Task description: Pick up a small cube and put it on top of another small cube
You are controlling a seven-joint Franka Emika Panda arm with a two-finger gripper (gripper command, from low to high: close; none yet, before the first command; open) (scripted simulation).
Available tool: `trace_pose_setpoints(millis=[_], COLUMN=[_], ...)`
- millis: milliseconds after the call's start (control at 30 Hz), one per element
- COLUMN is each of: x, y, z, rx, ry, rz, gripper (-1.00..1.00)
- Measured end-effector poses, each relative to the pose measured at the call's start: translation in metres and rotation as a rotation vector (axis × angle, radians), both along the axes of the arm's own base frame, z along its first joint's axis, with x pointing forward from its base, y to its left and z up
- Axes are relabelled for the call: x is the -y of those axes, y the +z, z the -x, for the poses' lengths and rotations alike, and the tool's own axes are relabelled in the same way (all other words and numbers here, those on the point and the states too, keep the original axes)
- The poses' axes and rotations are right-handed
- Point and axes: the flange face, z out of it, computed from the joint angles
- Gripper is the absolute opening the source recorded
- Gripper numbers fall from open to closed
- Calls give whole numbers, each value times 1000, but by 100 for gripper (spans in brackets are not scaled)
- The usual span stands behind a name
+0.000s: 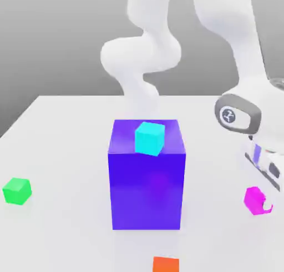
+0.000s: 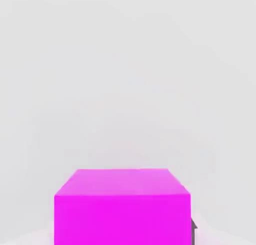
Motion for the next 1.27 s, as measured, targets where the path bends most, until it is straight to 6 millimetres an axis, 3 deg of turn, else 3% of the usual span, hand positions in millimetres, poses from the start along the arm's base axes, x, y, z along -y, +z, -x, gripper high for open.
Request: trace_pose_setpoints(millis=[67,133,233,333,433,533,633,767,867,933,967,1133,1167,1267], x=[35,83,156,230,305,380,456,558,613,633,633,628,627,627], y=[6,11,17,22,28,34,41,52,57,55,51,4,-7,-7], z=[-48,-95,-144,-173,-177,-161,-126,-46,28,82,97,103,104,104], rx=[26,54,92,126,140,138,123,85,47,9,-8,-22,-23,-23], ry=[-149,-313,-517,-696,-868,-1047,-1246,-1566,-1804,-1948,-1985,-1999,-2001,-2001], rz=[-7,-6,4,22,49,76,97,102,75,33,13,-9,-8,-8], gripper=[-100,-100,-100,-100,-100,-100,-100,-100,-100,-100,-100,-100,100,100])
